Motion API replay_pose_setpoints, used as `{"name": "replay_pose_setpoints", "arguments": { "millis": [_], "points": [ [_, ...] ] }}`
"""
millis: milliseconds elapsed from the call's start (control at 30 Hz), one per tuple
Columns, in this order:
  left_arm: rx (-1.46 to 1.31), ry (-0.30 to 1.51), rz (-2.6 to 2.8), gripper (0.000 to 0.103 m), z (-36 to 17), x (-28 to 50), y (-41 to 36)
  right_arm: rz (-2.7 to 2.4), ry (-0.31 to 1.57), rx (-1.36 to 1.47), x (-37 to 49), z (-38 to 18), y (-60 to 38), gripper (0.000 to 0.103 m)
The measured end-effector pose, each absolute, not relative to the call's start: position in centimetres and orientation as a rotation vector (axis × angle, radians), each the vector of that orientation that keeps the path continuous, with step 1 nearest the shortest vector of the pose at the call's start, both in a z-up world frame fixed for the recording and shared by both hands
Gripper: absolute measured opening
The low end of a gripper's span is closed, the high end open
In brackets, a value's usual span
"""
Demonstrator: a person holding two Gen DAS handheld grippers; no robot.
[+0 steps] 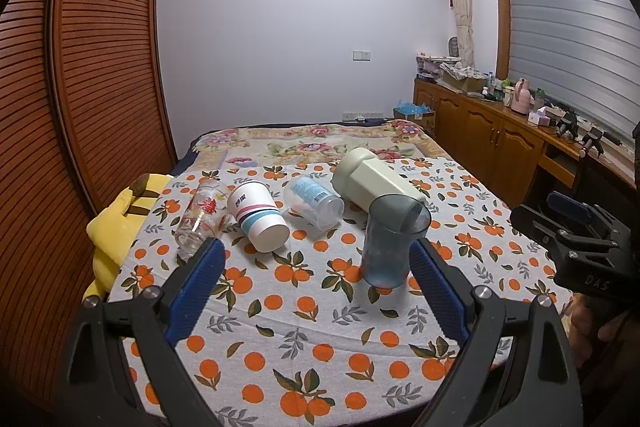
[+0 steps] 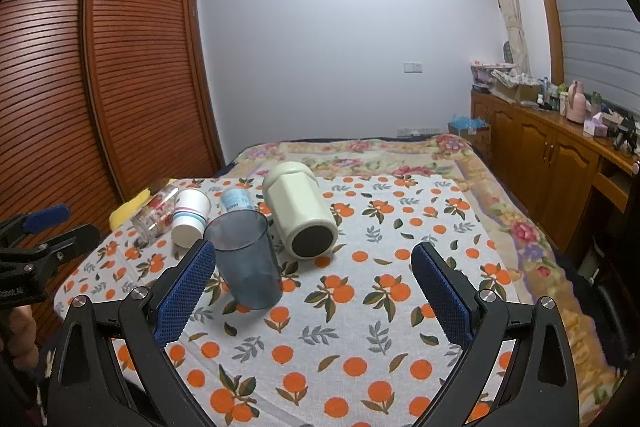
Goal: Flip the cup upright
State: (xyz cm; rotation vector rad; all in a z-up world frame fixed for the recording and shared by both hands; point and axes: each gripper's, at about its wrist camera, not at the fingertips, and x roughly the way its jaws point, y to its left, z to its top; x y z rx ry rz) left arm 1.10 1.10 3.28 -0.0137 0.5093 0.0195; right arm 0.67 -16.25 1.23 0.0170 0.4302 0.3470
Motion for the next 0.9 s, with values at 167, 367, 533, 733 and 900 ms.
{"name": "replay_pose_setpoints", "arguments": {
  "millis": [167,367,533,733,900],
  "points": [
    [-0.012,0.503,0.018,0.094,3.57,0.88,1.01,0.345,0.428,0.017,0.68,1.22,-16.25,0.100],
    [-0.014,0.500,0.018,0.094,3.68,0.87,1.03,0.346,0.429,0.018,0.68,1.21,-16.26,0.100],
    [-0.015,0.497,0.019,0.094,3.86,0.77,1.08,0.347,0.428,0.016,0.65,1.23,-16.28,0.100],
    [-0.013,0.490,0.015,0.094,4.18,0.56,0.99,0.346,0.429,0.018,0.67,1.23,-16.28,0.100],
    [-0.014,0.487,0.016,0.094,4.32,0.52,1.02,0.345,0.426,0.016,0.67,1.22,-16.22,0.100]
  ]
}}
